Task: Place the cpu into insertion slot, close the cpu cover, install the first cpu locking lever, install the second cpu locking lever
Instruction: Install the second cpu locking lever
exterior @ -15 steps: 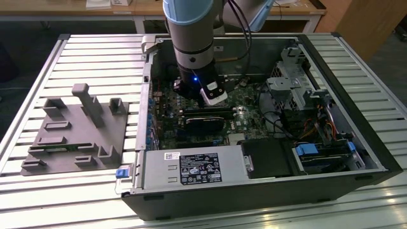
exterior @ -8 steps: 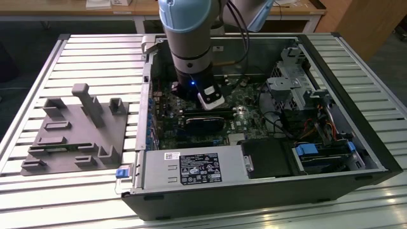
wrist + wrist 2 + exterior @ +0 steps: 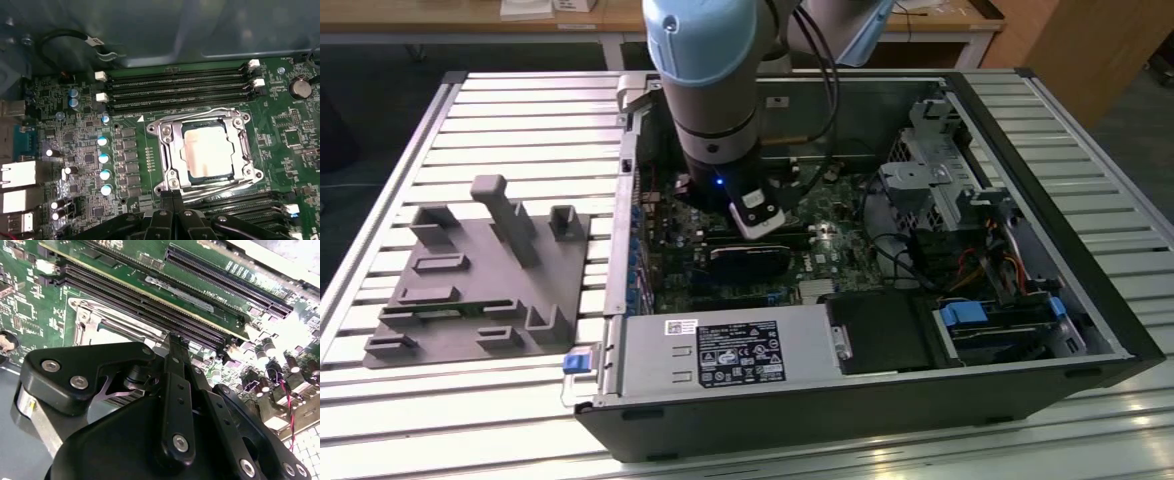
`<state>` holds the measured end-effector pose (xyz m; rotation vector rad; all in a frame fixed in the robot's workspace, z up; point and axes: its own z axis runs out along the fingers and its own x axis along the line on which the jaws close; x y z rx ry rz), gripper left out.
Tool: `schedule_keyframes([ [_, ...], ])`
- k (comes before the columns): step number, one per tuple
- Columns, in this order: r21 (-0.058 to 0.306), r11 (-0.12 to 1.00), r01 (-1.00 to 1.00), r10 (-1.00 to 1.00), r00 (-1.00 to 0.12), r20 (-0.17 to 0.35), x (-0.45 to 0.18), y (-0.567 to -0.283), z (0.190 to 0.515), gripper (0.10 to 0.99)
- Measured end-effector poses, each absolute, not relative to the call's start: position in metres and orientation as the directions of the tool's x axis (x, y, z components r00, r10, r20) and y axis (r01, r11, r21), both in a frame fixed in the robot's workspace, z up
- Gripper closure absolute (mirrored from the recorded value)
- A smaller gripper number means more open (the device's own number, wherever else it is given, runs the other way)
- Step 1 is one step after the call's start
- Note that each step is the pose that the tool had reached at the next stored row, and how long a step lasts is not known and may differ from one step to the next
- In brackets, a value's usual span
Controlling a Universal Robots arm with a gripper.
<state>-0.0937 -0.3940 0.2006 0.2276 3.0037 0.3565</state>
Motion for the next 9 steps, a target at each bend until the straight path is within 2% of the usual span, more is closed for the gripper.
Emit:
schedule_keyframes([
  [4, 0.26, 0.956, 0.135, 0.163, -0.983, -0.086, -0.0948, -0.3944, 0.198, 0.98],
  [9, 0.265, 0.955, 0.135, 0.163, -0.983, -0.085, -0.096, -0.3944, 0.1953, 0.98],
])
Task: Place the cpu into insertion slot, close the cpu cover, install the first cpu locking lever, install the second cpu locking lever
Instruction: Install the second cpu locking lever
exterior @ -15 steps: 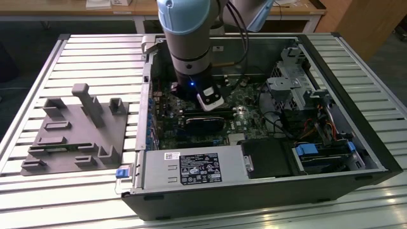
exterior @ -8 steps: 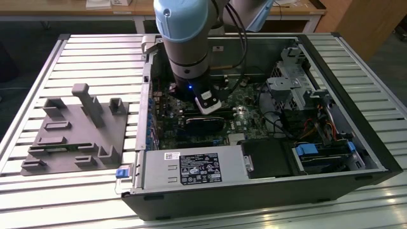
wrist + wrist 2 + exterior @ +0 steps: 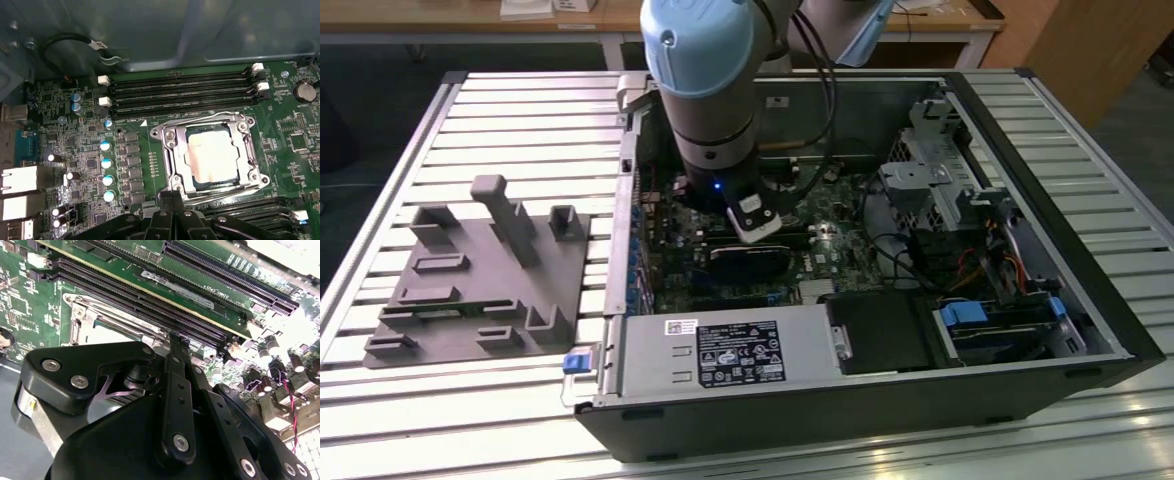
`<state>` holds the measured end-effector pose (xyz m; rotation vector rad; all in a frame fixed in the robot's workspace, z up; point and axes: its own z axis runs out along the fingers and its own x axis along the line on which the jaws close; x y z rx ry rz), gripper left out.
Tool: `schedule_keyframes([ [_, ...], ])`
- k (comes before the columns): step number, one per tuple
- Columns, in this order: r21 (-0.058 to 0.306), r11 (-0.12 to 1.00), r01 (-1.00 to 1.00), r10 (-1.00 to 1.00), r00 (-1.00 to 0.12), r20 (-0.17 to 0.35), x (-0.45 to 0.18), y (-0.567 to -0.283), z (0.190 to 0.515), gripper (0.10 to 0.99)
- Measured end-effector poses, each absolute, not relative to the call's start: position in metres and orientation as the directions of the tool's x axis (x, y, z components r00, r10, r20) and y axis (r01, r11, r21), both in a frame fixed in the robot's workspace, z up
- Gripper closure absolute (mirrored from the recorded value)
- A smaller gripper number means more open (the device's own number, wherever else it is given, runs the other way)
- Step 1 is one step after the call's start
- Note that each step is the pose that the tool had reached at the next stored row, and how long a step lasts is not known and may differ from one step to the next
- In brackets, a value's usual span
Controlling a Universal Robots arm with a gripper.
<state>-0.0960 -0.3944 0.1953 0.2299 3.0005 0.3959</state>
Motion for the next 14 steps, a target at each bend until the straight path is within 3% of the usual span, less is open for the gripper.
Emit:
schedule_keyframes([
  [14, 0.273, 0.953, 0.135, 0.163, -0.983, -0.084, -0.0998, -0.3945, 0.1891, 0.98],
])
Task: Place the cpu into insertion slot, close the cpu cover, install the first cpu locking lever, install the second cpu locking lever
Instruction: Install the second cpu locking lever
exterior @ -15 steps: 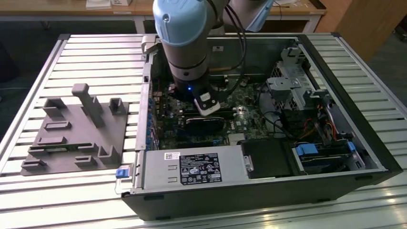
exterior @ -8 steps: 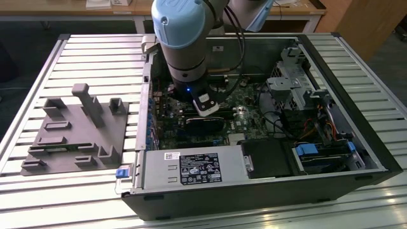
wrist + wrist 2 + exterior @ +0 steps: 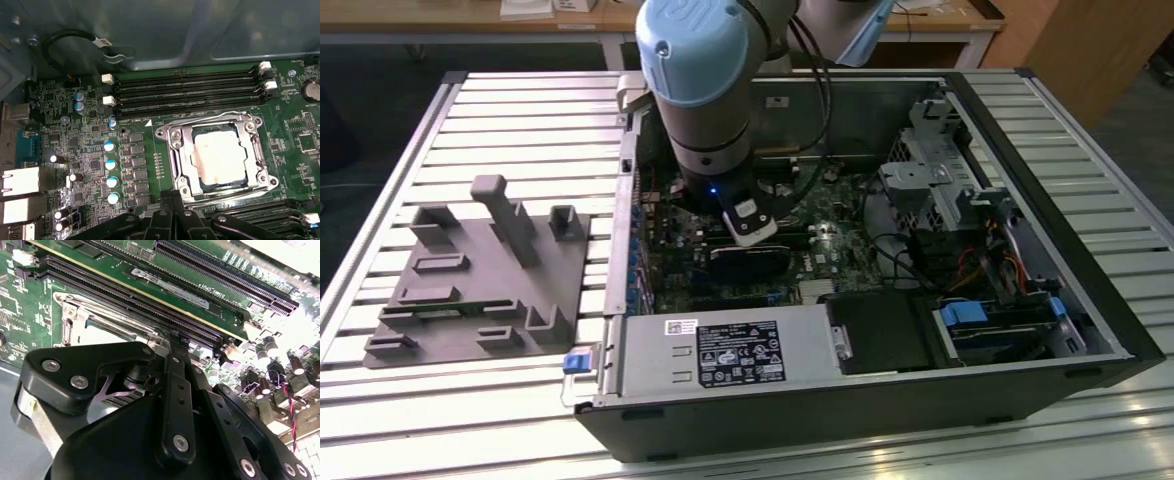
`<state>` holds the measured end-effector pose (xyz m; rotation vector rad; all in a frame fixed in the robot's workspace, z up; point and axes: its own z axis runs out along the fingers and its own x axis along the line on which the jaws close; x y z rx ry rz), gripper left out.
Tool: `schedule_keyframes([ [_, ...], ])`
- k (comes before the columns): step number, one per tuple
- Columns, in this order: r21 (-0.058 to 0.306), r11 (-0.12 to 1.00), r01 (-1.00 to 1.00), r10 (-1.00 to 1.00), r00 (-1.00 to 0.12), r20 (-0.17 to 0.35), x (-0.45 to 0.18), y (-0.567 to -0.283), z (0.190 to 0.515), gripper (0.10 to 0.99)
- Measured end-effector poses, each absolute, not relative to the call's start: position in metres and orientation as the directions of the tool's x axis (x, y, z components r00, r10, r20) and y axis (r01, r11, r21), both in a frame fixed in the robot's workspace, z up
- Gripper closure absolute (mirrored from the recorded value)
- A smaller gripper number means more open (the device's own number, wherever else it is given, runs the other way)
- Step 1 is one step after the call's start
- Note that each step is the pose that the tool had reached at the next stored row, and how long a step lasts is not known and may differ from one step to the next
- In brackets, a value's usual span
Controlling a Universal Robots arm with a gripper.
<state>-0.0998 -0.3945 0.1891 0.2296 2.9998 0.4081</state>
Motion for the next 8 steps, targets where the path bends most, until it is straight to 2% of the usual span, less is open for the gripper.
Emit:
schedule_keyframes([
  [8, 0.273, 0.952, 0.135, 0.163, -0.983, -0.084, -0.0998, -0.3944, 0.1975, 0.98],
])
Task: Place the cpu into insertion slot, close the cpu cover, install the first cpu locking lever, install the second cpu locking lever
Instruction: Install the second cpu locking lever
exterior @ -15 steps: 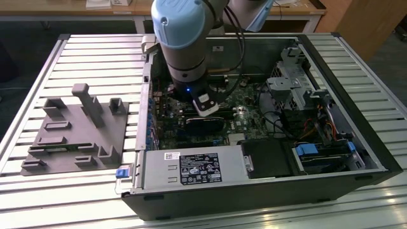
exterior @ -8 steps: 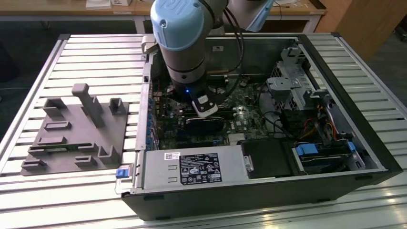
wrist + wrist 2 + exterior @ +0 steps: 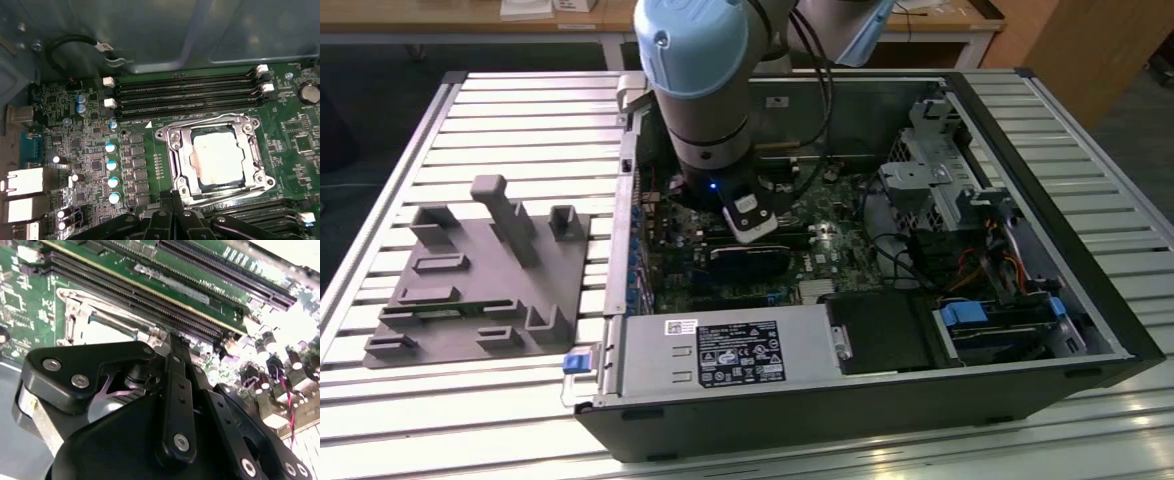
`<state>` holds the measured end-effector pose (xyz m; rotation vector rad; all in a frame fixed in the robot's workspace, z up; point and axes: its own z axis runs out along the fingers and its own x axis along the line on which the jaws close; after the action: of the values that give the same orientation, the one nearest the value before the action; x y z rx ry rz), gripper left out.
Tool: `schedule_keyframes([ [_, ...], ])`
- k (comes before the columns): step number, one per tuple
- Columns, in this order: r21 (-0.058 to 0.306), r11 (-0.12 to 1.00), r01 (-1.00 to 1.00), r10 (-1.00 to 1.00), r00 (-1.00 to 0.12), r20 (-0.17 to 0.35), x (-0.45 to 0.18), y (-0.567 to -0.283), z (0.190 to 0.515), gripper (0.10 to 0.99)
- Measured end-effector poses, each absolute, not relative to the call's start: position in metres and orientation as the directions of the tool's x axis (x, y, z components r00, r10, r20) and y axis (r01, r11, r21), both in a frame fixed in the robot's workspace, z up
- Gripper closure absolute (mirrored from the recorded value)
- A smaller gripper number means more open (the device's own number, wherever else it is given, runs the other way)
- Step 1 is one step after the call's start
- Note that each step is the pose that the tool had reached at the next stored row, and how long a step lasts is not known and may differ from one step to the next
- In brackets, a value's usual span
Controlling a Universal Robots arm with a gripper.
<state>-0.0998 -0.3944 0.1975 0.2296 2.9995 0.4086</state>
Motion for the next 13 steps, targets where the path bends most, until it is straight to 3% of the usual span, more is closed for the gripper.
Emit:
schedule_keyframes([
  [8, 0.269, 0.954, 0.135, 0.163, -0.983, -0.085, -0.096, -0.394, 0.216, 0.98],
  [13, 0.246, 0.959, 0.142, 0.168, -0.982, -0.087, -0.088, -0.394, 0.221, 0.98],
])
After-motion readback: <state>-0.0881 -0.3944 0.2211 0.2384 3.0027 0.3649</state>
